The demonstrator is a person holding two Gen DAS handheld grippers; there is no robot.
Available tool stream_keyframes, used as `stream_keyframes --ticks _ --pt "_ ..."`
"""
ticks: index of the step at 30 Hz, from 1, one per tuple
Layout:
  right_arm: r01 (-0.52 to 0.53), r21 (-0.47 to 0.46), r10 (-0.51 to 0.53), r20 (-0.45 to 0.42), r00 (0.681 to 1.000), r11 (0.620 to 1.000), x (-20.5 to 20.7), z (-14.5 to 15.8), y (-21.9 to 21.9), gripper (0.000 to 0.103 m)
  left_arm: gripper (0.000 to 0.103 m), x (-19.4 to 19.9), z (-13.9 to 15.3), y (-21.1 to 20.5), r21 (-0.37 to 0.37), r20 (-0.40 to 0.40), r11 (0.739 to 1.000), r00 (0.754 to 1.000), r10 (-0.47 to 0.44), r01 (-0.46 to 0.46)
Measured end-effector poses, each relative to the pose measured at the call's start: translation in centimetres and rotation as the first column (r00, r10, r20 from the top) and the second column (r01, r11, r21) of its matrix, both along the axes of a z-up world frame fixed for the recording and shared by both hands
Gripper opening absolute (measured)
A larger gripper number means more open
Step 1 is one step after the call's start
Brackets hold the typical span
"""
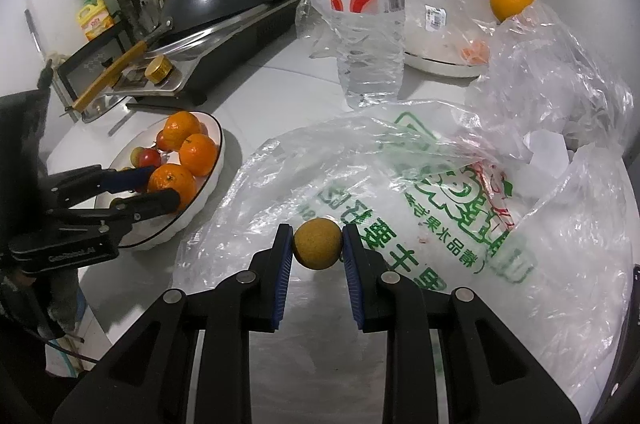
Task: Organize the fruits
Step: 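Lower the orange onto the plate and open the left gripper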
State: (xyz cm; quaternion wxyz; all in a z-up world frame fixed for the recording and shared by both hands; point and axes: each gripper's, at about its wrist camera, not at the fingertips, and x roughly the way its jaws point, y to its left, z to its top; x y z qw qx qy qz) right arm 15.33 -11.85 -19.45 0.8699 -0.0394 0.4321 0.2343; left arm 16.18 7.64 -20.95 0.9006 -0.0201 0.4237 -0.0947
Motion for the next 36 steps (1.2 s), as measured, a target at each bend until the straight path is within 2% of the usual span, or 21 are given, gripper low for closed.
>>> stream_keyframes --ticks 7,11,16,18,21,33,36 --pt "-0.006 0.008 0.006 0.008 1.000 1.000 -0.7 0.3 0.0 0.027 0.052 -0.5 0.3 -0.4 0.068 0.021 0.998 1.000 -0.005 0.004" --pt "0.008 0.011 -0.008 0.013 1.000 1.000 -1.0 0.5 -0.6 0.027 0.052 0.1 0.2 -0.2 0.068 0.009 0.998 1.000 0.005 -0.006" --pt "0.024 0.019 -0.024 0.018 1.000 1.000 -1.2 0.6 -1.5 0.027 0.052 0.9 -1.1 -0.5 0.126 -0.026 0.992 1.000 0.012 -0.009" --pt "0.027 0.021 -0.027 0.018 0.999 0.999 -1.3 0.6 -1.6 0.027 0.052 0.8 -1.4 -0.8 0.149 -0.013 0.989 1.000 0.010 -0.008" --pt "0.031 0.023 -0.032 0.016 0.999 0.999 -1.3 0.5 -1.8 0.027 0.047 0.4 -1.1 -1.1 0.156 0.014 0.988 1.000 -0.001 -0.001" --pt "0.040 0.025 -0.041 0.015 0.999 0.999 -1.1 0.4 -2.2 0.027 0.045 0.4 -0.6 -1.9 0.118 0.014 0.992 0.999 -0.041 0.039" --pt "0.043 0.023 -0.043 0.020 0.999 0.999 -1.2 0.6 -2.2 0.027 0.046 0.7 -0.6 -1.4 0.085 -0.005 0.996 1.000 -0.027 0.027"
